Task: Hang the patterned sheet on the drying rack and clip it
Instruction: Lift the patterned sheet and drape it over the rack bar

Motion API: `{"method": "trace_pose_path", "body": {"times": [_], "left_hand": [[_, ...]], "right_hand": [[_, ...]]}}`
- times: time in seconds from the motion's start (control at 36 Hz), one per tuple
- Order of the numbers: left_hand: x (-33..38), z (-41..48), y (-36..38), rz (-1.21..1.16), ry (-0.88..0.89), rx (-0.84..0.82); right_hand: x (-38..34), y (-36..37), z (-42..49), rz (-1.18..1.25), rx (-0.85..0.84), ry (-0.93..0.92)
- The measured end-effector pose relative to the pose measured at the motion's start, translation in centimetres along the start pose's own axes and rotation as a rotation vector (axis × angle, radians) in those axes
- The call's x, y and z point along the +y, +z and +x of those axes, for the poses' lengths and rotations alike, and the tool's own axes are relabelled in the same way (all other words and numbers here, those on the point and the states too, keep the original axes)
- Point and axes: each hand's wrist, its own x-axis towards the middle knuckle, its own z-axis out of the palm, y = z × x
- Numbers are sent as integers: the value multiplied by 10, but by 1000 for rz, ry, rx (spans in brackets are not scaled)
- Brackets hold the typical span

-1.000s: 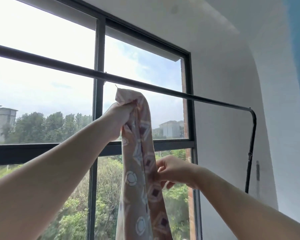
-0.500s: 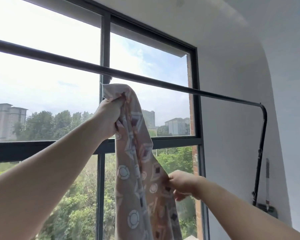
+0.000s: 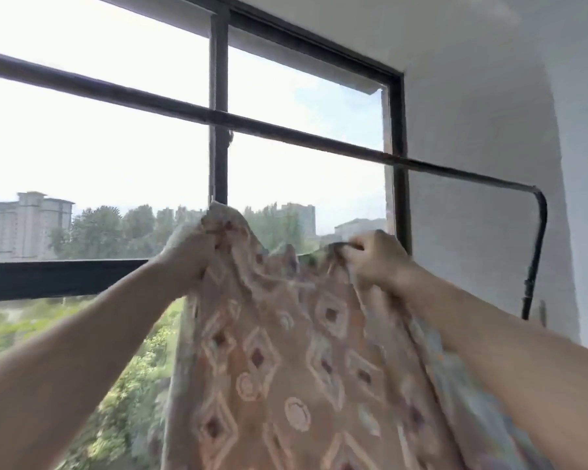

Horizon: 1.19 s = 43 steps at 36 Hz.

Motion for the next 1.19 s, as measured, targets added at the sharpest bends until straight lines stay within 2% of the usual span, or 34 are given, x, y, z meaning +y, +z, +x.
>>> {"method": "trace_pose_path", "body": {"times": [0.06, 0.08, 0.17, 0.28, 0.39, 0.53, 0.61, 0.72, 0.83, 0.92, 1.0, 1.08, 1.19], "left_hand": [[1, 8, -5, -93, -75, 69], [2, 9, -5, -99, -108, 54], [5, 2, 9, -115, -105, -117], [14, -20, 45, 15, 112, -476], [17, -25, 74, 54, 67, -620], [15, -14, 83, -8, 63, -345], [15, -11, 85, -85, 25, -259], [17, 0, 80, -195, -2, -108], [26, 8, 75, -170, -21, -70], [29, 15, 74, -98, 36, -18], [26, 18, 74, 57, 101, 25], [22, 17, 74, 127, 137, 23], [19, 14, 75, 110, 174, 9]], "right_hand": [[2, -12, 5, 133, 193, 34], [2, -18, 7, 145, 225, 25], [-5, -25, 9, 155, 181, -18], [-19, -23, 8, 251, 129, -79], [-29, -16, 9, 332, 72, -150], [-19, -15, 2, 451, 48, -87], [-8, -6, -9, 496, -168, 32], [11, 13, -23, 327, -394, 136], [21, 26, -28, 286, -464, 251], [19, 35, -25, 269, -330, 250], [13, 38, -25, 413, -215, 250], [6, 39, -27, 564, -342, 305], [7, 49, -33, 351, -504, 226]]}}
